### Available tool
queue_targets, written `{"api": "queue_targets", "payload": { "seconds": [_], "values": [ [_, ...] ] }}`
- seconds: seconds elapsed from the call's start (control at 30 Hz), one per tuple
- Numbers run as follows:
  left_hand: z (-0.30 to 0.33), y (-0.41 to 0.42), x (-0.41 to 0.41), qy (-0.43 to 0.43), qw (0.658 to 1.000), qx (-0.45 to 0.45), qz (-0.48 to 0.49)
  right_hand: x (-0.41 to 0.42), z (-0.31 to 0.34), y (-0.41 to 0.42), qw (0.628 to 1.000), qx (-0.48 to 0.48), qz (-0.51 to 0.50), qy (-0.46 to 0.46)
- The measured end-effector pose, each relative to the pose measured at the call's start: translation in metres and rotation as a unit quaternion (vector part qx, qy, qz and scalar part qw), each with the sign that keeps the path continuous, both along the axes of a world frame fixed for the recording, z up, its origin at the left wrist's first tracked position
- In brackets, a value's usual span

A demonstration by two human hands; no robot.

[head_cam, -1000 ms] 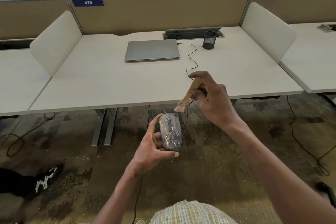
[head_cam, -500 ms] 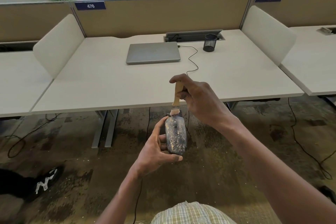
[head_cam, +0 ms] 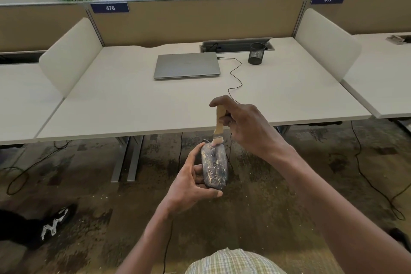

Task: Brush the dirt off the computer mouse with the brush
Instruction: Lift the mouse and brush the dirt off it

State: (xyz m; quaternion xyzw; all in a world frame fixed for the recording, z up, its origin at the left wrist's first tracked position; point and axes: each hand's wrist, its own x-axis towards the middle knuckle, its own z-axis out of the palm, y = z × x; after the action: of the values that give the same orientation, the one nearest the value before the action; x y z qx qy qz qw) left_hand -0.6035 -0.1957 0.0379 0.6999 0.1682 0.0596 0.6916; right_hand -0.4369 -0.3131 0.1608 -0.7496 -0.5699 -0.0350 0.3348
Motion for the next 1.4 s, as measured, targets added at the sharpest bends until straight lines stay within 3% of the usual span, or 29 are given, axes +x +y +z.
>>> {"api": "queue_targets", "payload": {
  "seconds": [0.3,1.4],
  "values": [
    [-0.003,-0.002,0.005,0.008,1.0,-0.009,-0.01,-0.004,0.004,-0.008,0.999,-0.037,0.014,-0.003],
    [0.002,-0.002,0.008,0.001,1.0,-0.004,-0.009,-0.001,0.015,-0.009,1.0,-0.024,-0.005,0.016]
  ]
}}
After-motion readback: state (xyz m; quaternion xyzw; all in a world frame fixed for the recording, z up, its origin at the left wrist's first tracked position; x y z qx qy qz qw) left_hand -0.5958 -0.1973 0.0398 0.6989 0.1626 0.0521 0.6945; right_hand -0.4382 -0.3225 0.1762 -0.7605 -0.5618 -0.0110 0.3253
